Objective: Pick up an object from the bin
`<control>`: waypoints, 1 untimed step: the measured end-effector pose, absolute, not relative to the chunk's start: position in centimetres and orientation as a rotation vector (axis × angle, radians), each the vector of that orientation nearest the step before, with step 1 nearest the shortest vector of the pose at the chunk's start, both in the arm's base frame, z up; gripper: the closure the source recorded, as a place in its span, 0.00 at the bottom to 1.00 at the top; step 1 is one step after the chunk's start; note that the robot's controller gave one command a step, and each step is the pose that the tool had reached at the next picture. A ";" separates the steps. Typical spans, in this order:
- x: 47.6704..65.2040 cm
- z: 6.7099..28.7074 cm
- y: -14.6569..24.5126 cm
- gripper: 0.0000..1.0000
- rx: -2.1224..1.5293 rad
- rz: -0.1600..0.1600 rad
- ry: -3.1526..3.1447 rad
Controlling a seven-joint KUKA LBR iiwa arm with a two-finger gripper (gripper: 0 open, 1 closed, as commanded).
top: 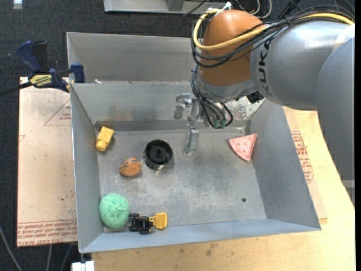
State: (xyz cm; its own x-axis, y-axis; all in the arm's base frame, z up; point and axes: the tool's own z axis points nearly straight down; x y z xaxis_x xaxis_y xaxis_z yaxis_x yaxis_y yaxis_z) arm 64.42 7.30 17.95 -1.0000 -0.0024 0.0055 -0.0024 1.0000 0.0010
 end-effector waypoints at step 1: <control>64.6 18.5 7.3 0.00 0.002 -0.002 -3.144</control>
Offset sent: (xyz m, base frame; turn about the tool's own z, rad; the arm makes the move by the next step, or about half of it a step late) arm -0.0072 0.0406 -0.1095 -0.3831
